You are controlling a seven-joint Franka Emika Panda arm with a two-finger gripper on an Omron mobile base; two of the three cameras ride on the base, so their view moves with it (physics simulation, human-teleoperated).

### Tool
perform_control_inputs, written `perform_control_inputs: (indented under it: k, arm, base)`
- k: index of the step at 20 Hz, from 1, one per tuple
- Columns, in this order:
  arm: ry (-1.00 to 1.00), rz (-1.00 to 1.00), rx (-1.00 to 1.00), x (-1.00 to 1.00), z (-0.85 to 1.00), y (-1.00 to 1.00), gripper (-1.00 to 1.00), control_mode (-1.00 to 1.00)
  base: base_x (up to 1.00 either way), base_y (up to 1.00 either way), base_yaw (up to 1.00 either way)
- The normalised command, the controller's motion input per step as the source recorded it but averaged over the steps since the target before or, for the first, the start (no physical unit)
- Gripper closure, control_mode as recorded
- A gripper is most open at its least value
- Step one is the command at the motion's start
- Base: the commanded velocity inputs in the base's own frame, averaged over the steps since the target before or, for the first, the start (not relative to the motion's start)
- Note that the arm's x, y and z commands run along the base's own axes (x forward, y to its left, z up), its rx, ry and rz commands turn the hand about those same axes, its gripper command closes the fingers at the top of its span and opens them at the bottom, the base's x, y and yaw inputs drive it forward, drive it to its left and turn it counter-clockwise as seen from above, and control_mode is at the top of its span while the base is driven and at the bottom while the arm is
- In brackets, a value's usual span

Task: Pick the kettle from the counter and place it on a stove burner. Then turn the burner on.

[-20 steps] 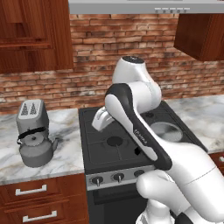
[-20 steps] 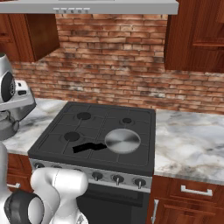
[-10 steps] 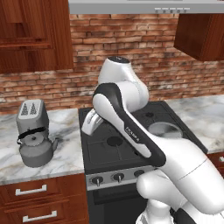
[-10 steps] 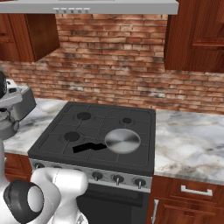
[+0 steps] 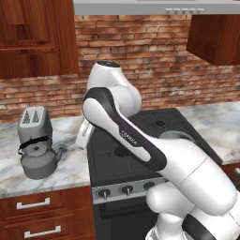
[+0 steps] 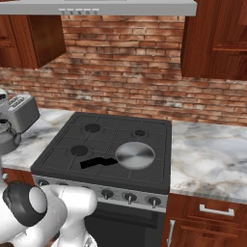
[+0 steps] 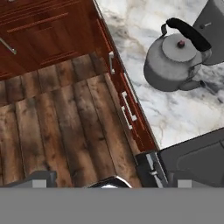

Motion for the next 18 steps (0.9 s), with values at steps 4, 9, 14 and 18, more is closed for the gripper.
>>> perform_control_inputs:
  k: [4, 9, 14, 18]
  arm:
    - [0.00, 0.26, 0.00, 0.00, 0.00, 0.50, -1.00, -1.00]
    - [0.00, 0.19, 0.00, 0.03, -0.01, 0.34, -1.00, -1.00]
    - [0.00, 0.00, 0.00, 0.22, 0.00, 0.02, -1.00, -1.00]
    - [-0.01, 0.00, -0.03, 0.28, -0.06, 0.00, -1.00, -1.00]
  base:
    - [0.00, 0.00, 0.00]
    - [0.00, 0.00, 0.00]
    - [0.00, 0.00, 0.00]
    - [0.00, 0.00, 0.00]
